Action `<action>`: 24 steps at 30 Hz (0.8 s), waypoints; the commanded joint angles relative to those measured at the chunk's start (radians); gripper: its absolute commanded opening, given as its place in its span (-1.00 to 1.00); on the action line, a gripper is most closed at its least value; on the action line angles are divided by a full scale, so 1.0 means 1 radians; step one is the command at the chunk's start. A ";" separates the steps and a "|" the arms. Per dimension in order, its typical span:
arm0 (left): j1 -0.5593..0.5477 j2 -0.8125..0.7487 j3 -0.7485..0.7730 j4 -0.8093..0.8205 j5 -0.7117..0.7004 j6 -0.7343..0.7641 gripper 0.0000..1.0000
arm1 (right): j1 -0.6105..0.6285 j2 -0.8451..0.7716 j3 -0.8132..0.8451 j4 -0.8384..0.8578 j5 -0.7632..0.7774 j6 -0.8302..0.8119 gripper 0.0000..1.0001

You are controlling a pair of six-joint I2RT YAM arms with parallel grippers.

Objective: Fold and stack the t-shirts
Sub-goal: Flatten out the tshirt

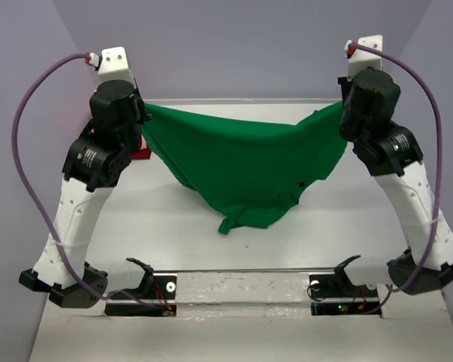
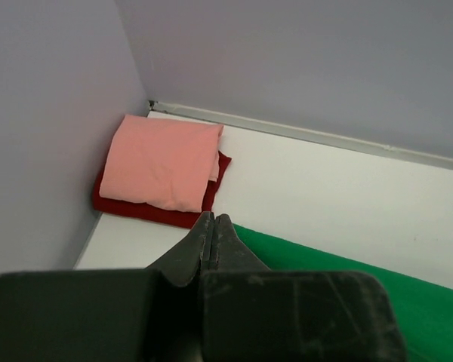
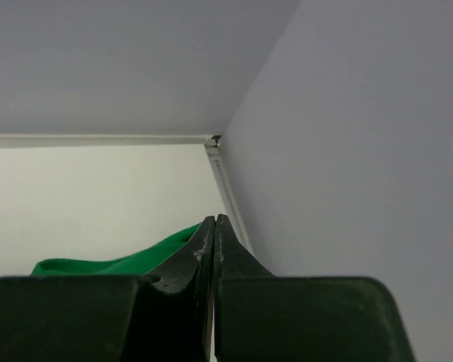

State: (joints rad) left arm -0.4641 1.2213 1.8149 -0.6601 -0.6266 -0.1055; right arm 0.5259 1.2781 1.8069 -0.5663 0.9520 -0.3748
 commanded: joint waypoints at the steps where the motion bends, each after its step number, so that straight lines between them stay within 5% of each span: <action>1: 0.051 0.093 0.001 0.085 0.066 -0.032 -1.00 | -0.141 0.169 0.120 -0.197 -0.254 0.253 -1.00; 6: 0.140 0.226 -0.022 0.160 0.210 -0.056 -1.00 | -0.237 0.403 0.335 -0.271 -0.413 0.333 -1.00; 13: 0.209 0.501 0.132 0.198 0.272 -0.050 -1.00 | -0.401 0.736 0.653 -0.328 -0.597 0.367 -1.00; 24: 0.335 0.857 0.383 0.206 0.386 -0.045 -1.00 | -0.543 1.063 0.871 -0.356 -0.831 0.382 -1.00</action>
State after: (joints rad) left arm -0.1814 2.0418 2.0754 -0.4686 -0.2863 -0.1555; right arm 0.0166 2.2993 2.6038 -0.9176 0.2218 -0.0105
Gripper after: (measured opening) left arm 0.014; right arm 0.009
